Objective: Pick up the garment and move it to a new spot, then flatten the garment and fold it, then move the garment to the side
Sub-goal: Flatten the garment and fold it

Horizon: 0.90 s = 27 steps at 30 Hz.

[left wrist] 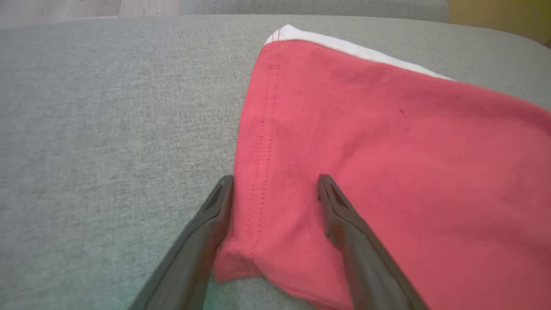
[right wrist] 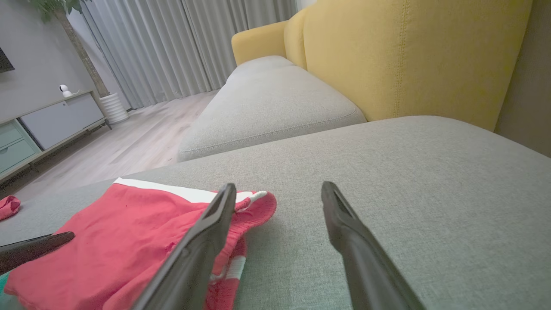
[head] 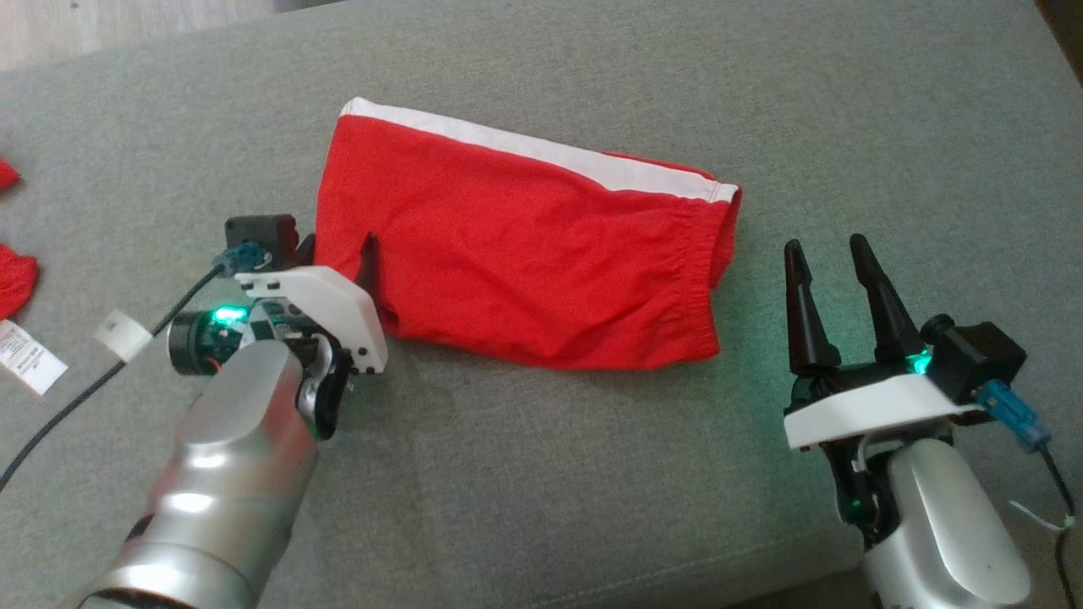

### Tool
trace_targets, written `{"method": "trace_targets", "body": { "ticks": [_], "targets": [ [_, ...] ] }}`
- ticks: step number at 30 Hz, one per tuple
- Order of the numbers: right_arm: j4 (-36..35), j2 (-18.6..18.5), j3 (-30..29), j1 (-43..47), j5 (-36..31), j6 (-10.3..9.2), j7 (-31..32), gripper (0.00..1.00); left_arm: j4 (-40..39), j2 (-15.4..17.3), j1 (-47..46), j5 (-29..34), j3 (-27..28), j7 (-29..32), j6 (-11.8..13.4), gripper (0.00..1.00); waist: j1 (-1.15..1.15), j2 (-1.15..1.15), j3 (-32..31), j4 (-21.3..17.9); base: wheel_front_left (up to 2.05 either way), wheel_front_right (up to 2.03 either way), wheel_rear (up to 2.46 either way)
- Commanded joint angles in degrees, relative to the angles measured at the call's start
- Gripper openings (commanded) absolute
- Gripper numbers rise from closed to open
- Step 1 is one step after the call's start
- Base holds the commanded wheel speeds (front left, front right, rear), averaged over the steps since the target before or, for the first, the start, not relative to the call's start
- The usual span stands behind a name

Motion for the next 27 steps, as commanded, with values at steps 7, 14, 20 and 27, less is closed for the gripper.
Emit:
{"method": "trace_targets", "body": {
  "ticks": [7,14,20,27],
  "targets": [
    [-2.24,-0.11,1.93,0.16,0.83,0.42,0.03,1.00,-1.48,1.39,0.76,-1.03,-0.08,4.18,-2.00,0.00,0.01,0.00,0.13,-0.84,0.00,0.00,0.00],
    [-1.95,-0.11,0.80,0.89,0.66,0.42,-0.34,1.00,-4.70,1.46,2.38,-1.35,-0.30,1.83,-2.40,0.00,0.01,0.00,-1.18,-0.10,0.00,0.00,0.00],
    [-1.86,-0.11,-1.50,1.84,-0.06,0.42,-0.46,1.00,-9.65,2.21,5.70,-2.39,0.79,-2.02,-2.05,0.00,0.01,0.00,-3.63,2.47,0.00,0.00,0.00],
    [-2.26,-0.11,-4.02,4.20,-1.41,0.42,0.34,1.00,-18.08,3.09,14.83,-3.97,1.95,-5.20,0.18,0.00,0.01,0.00,-7.35,7.00,0.00,0.00,0.00]
  ]
}}
